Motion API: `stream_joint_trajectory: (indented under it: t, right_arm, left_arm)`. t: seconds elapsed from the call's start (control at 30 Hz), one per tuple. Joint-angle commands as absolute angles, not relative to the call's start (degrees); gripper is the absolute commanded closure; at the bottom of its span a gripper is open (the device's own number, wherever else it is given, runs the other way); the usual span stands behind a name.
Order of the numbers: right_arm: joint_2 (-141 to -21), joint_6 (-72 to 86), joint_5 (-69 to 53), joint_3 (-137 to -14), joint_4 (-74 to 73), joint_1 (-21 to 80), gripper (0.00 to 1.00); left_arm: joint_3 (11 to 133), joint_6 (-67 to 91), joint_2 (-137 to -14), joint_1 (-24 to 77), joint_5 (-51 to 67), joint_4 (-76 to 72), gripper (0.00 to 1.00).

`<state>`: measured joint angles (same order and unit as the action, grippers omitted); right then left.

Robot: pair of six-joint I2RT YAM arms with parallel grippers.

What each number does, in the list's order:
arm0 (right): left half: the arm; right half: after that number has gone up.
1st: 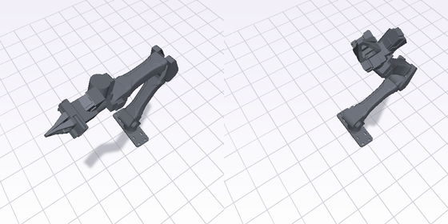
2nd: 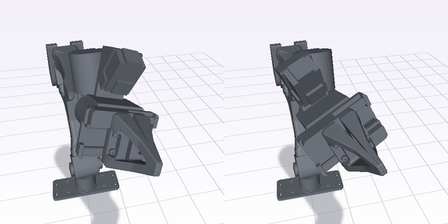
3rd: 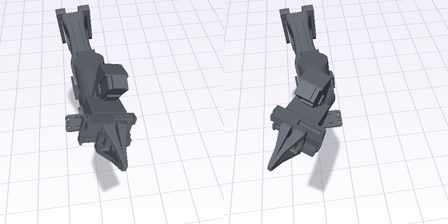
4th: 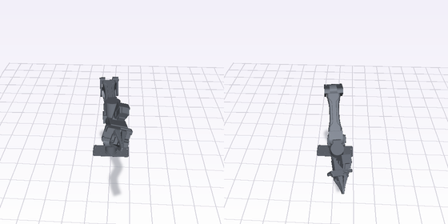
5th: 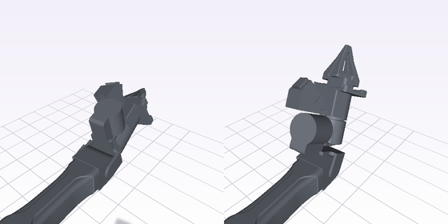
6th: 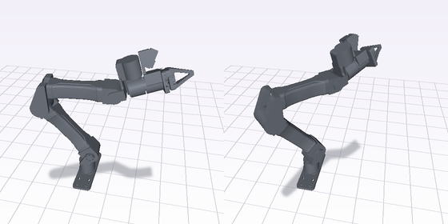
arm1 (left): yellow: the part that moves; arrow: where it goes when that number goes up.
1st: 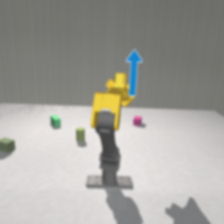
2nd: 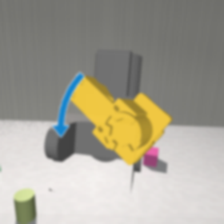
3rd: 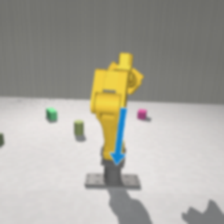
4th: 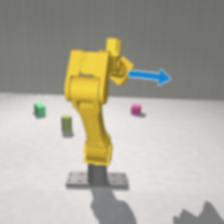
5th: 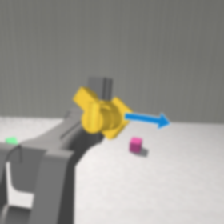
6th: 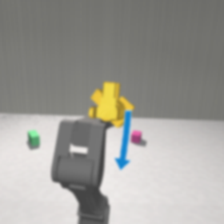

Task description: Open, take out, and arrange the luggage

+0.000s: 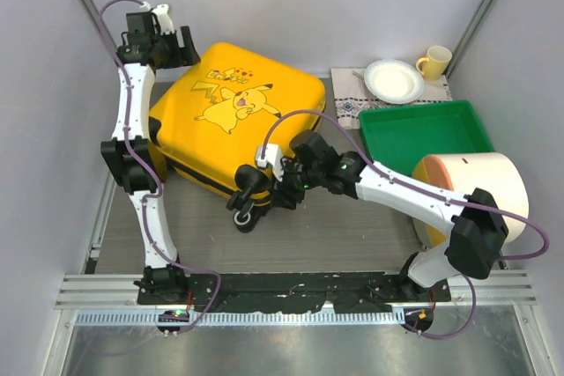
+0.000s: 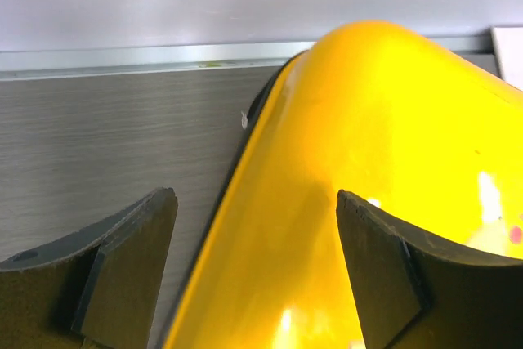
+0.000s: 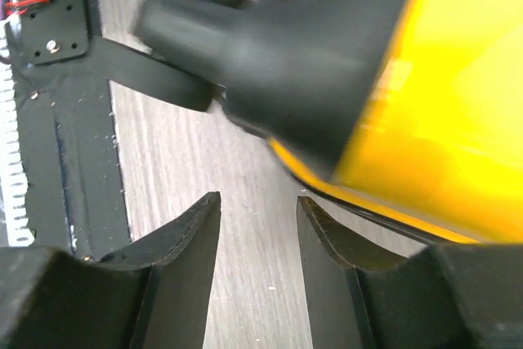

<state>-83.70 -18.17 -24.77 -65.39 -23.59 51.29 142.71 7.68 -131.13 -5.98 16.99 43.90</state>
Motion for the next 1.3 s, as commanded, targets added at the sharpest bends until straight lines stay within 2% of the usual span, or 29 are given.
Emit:
stream_joint_trajectory:
  t: [0.0,0.03,0.1,0.2,0.3,0.5,0.63,0.7,0.83,1.03,1.13,1.27]
  right_arm:
    - [-82.89,-15.74,-23.99,-71.45,-21.88,47.12,0.51]
    - [-82.18,-15.38,-23.99,-71.72,-21.88,46.15,0.50]
    - [-80.51,-14.77,-24.26,-73.21,-22.85,43.44,0.49]
    - [-79.72,-12.22,-24.00,-76.63,-23.03,38.17,0.47]
    - [-81.90,-9.67,-21.90,-81.11,-21.36,33.24,0.47]
    - [-90.16,-1.59,-4.24,-88.93,-11.17,23.56,0.49]
    - [-101.12,1.22,5.08,-96.23,-5.91,21.27,0.51]
    - [-105.18,3.51,7.11,-100.71,-4.49,19.34,0.53]
    - [-114.86,5.45,1.51,-109.67,-4.05,16.79,0.54]
    - [-121.29,1.85,-15.88,-107.77,-0.97,16.00,0.54]
    - [-119.54,1.67,-25.29,-102.42,-0.79,16.00,0.55]
    - [-115.50,1.67,-30.32,-95.47,-1.93,16.70,0.57]
  left_arm:
    - [135.30,6.49,-119.21,-10.18,17.75,42.39,0.16]
    - [127.52,7.46,-112.57,-11.50,18.71,40.01,0.15]
    - [122.28,9.22,-106.99,-15.89,23.28,37.62,0.14]
    - [114.89,7.05,-97.93,-18.98,24.61,42.00,0.15]
    - [100.44,5.45,-87.22,-19.95,23.91,44.65,0.17]
    - [77.91,6.33,-67.19,-20.04,25.40,44.64,0.22]
    - [70.85,6.50,-61.97,-20.04,23.82,48.42,0.26]
    - [68.57,7.21,-60.91,-20.13,23.55,49.56,0.28]
    - [65.83,9.31,-61.78,-19.95,21.71,50.71,0.32]
    - [66.88,11.77,-72.21,-20.13,18.72,42.92,0.32]
    - [73.37,12.65,-79.43,-19.95,19.16,38.15,0.32]
    - [89.94,13.80,-96.79,-19.95,21.27,36.12,0.31]
